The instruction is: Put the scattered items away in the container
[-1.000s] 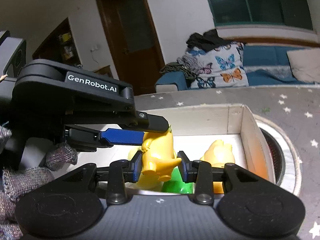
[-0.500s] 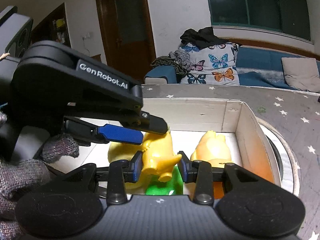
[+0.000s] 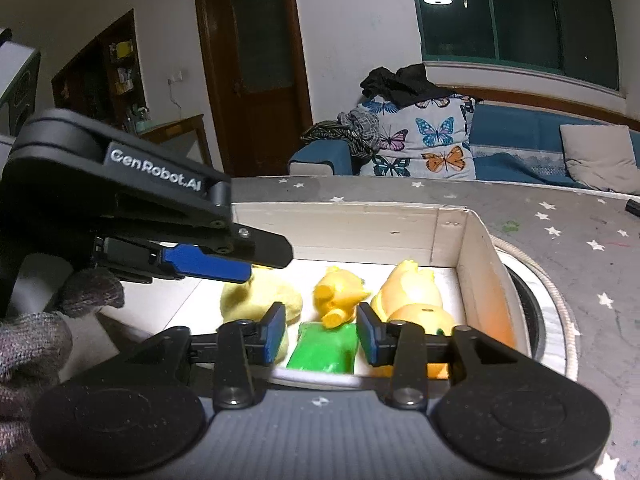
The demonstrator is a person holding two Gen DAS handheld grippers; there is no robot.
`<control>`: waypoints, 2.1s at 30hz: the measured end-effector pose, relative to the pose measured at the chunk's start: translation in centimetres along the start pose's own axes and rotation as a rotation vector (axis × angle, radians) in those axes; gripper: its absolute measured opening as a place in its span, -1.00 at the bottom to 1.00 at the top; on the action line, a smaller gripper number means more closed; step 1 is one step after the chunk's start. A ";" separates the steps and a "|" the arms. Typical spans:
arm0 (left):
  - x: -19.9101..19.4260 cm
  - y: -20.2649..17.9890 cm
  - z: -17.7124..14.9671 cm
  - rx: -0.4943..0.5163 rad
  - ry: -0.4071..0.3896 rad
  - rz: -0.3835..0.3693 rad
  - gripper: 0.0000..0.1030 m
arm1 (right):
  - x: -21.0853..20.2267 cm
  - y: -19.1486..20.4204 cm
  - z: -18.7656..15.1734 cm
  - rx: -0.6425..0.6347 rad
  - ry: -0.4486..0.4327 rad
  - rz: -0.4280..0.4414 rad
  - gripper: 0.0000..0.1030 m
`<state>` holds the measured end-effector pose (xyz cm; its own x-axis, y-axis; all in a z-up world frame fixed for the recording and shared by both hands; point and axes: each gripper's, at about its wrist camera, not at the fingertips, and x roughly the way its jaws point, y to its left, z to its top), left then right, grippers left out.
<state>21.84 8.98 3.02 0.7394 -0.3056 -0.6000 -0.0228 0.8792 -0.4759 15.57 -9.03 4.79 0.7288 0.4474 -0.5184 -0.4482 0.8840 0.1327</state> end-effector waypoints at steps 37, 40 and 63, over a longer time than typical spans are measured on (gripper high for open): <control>-7.0 -2.3 -10.5 0.294 -0.048 0.255 -0.31 | -9.0 0.9 -5.5 0.005 0.003 -0.009 1.00; -7.4 -2.3 -10.9 0.299 -0.055 0.269 -0.31 | -9.2 0.9 -5.8 0.012 0.011 -0.016 1.00; -9.2 -2.2 -12.9 0.308 -0.069 0.316 -0.31 | -10.4 1.8 -6.8 -0.026 0.025 -0.054 1.00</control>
<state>6.38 5.12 1.30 0.7715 0.0110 -0.6361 -0.0609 0.9965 -0.0566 3.62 -13.06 4.66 0.7391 0.3957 -0.5452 -0.4224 0.9026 0.0824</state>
